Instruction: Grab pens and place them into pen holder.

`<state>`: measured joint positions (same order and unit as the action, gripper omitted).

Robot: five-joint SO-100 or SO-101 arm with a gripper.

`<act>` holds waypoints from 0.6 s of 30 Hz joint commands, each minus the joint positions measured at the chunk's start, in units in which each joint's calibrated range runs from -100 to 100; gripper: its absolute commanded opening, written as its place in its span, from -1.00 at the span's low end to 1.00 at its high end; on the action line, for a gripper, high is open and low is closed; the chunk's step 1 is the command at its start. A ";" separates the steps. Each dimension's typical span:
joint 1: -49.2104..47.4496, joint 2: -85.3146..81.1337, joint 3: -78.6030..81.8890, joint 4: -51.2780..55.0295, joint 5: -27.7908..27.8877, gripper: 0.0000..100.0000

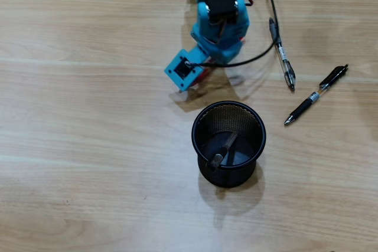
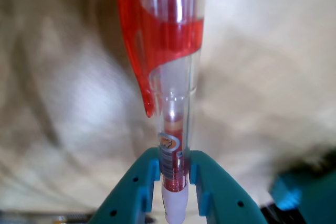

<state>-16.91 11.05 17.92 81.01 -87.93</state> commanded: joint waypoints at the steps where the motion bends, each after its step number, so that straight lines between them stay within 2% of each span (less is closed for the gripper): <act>1: 4.52 -8.20 -0.46 11.61 1.96 -0.97; 4: 7.08 -11.17 -0.46 15.16 3.33 -0.97; 9: 9.00 -14.82 -2.63 13.52 6.94 -0.97; 18: 9.83 -18.82 -8.06 -13.27 17.09 -0.97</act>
<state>-8.15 -3.82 13.66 78.33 -74.30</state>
